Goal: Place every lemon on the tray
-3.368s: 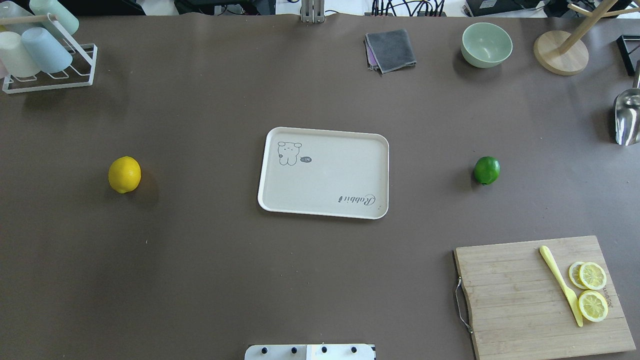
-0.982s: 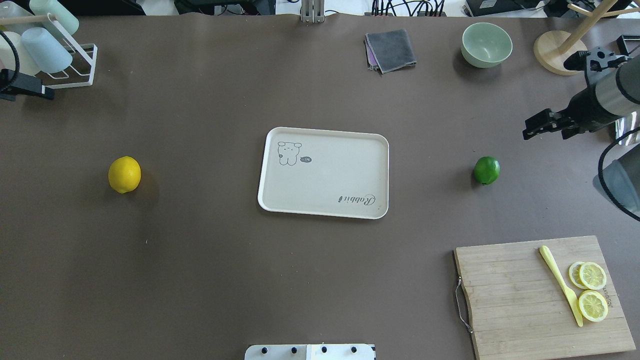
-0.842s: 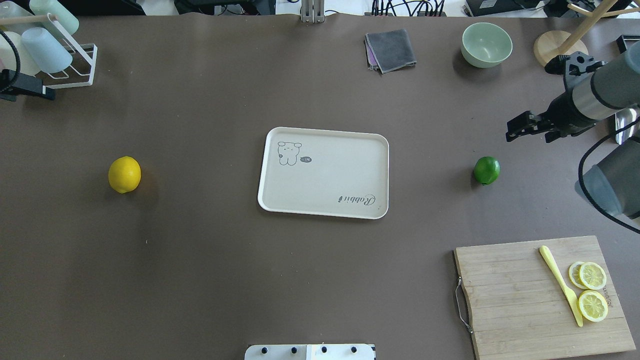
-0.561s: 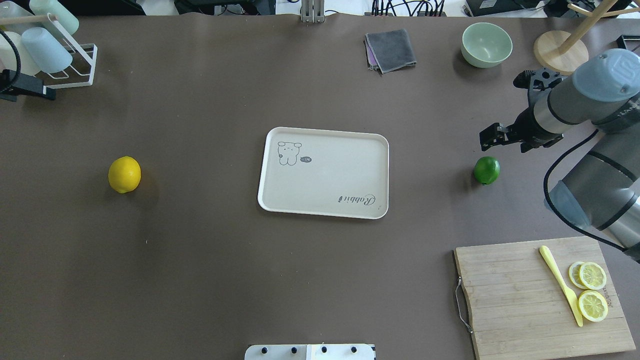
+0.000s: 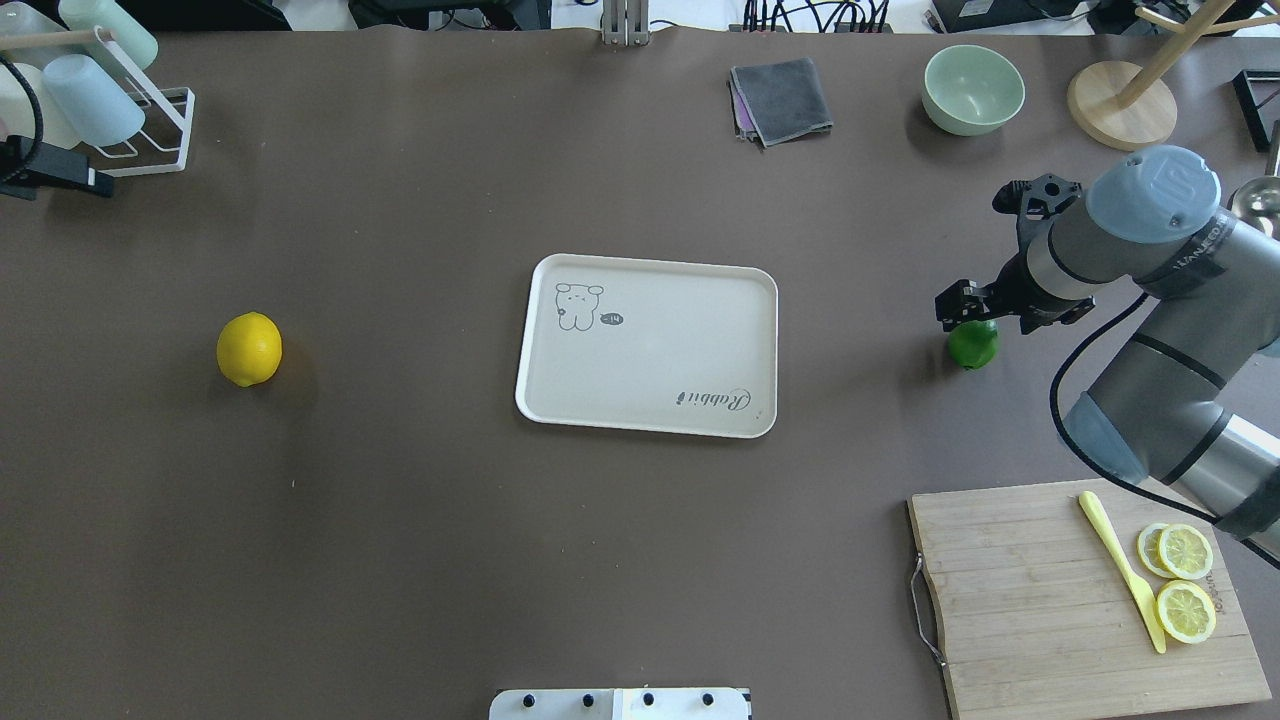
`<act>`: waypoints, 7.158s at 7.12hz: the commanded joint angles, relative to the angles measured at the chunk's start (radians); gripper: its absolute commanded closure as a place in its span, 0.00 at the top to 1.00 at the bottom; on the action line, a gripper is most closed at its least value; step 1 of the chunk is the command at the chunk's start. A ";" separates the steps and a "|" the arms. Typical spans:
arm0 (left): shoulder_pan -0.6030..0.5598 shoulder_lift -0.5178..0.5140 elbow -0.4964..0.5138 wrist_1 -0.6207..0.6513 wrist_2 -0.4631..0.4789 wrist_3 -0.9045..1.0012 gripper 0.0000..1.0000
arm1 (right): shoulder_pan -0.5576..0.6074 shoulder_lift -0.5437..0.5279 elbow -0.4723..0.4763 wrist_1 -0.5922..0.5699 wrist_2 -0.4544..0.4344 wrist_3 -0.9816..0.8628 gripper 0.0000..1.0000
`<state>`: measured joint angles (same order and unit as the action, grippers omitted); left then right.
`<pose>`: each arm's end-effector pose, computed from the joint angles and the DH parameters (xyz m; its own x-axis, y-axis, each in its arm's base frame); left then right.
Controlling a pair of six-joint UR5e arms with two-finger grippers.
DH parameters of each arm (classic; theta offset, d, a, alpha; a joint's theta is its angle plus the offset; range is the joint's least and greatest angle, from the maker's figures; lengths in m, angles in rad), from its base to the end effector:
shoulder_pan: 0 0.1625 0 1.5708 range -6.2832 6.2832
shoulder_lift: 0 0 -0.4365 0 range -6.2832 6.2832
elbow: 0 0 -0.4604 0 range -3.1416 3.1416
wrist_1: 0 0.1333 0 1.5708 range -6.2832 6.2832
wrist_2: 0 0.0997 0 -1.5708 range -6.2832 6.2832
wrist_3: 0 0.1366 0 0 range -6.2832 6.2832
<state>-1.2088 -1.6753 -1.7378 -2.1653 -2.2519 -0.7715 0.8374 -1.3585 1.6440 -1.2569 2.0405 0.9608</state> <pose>0.1805 -0.6101 0.4660 0.5590 0.0964 -0.8235 0.2236 0.9389 0.2617 -0.4053 -0.5566 0.5039 0.7346 0.0522 0.6765 -0.0862 0.9961 0.0169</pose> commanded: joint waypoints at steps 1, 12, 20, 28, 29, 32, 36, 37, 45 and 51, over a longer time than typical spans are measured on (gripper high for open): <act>0.000 -0.004 0.001 0.001 -0.002 0.000 0.98 | -0.017 -0.001 -0.001 0.001 0.000 0.006 1.00; 0.135 -0.010 0.032 0.008 0.005 -0.021 0.98 | 0.037 0.002 0.097 -0.007 0.079 0.009 0.00; 0.357 -0.014 0.050 0.001 0.253 -0.155 0.98 | 0.062 0.147 0.134 -0.024 0.148 0.039 0.00; 0.454 -0.011 0.098 -0.054 0.379 -0.219 0.31 | 0.026 0.185 0.126 -0.024 0.136 0.050 0.00; 0.454 -0.010 0.089 -0.056 0.373 -0.219 0.00 | 0.026 0.185 0.129 -0.025 0.136 0.052 0.00; 0.443 -0.074 -0.002 0.011 0.285 -0.322 0.00 | 0.008 0.199 0.126 -0.024 0.132 0.068 0.00; 0.564 -0.510 0.166 0.163 0.375 -0.563 0.00 | -0.116 0.243 0.106 -0.015 -0.006 0.116 0.00; 0.592 -0.552 0.207 0.160 0.391 -0.583 0.00 | -0.136 0.272 0.070 -0.013 -0.014 0.116 0.00; 0.692 -0.593 0.203 0.163 0.554 -0.600 0.98 | -0.218 0.398 -0.110 -0.010 -0.082 0.119 1.00; 0.358 -0.350 -0.037 0.275 0.408 0.025 0.98 | 0.191 0.229 -0.012 -0.039 0.237 -0.280 1.00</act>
<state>-0.7787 -2.1185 -1.7234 -1.8918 -1.8334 -0.9218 0.9357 -1.0651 1.6216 -1.2937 2.2038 0.8294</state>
